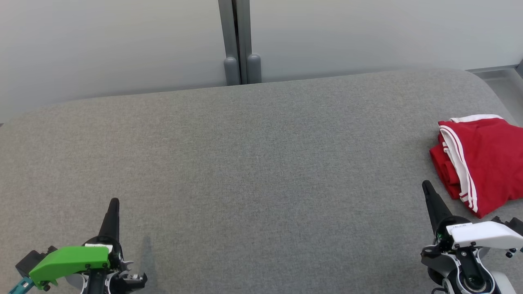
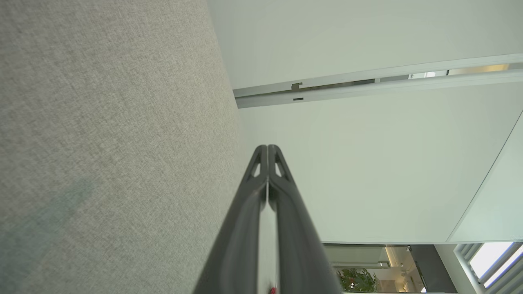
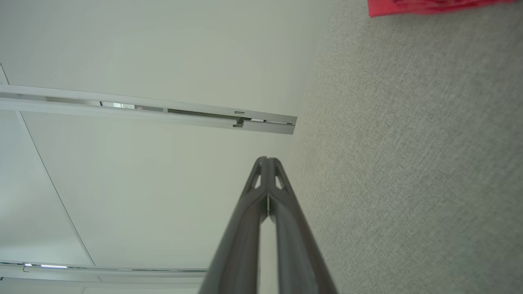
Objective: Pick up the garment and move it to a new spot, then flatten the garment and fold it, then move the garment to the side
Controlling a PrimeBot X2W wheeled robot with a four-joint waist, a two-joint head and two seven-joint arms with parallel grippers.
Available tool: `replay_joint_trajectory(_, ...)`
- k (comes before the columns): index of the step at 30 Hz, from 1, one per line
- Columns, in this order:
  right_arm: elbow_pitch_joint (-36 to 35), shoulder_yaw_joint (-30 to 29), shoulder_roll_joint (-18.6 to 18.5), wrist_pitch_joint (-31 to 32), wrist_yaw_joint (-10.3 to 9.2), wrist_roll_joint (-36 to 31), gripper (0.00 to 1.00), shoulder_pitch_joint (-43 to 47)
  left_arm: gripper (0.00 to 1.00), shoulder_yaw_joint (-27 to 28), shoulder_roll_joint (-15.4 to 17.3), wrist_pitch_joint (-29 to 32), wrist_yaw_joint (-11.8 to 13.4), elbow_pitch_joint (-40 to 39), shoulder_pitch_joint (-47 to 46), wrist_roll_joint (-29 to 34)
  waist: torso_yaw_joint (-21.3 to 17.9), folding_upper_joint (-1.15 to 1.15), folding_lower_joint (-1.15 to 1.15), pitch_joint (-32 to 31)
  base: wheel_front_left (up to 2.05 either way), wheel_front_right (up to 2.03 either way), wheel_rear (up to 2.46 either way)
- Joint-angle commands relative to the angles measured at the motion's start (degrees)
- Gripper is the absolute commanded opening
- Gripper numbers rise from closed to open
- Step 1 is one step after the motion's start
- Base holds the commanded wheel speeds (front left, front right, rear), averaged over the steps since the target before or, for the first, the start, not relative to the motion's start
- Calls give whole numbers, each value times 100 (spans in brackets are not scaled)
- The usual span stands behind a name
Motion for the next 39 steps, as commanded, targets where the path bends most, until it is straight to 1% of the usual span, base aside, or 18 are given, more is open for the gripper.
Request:
replay_joint_trajectory(1,-61,-30,-32,39,-5,123,0,38,0,37,38,34,-47,-45,-123,-118,1,0,0,-2,0,0,0)
replay_joint_trajectory(18,-179,-104,-38,207,-5,763,0,89,0,130,42,204,-113,-97,-175,-763,13,0,0,-23,0,0,0)
replay_joint_trajectory(39,-175,-101,-37,210,-5,752,0,89,0,126,43,208,-109,-89,-164,-747,13,0,0,-23,0,0,0)
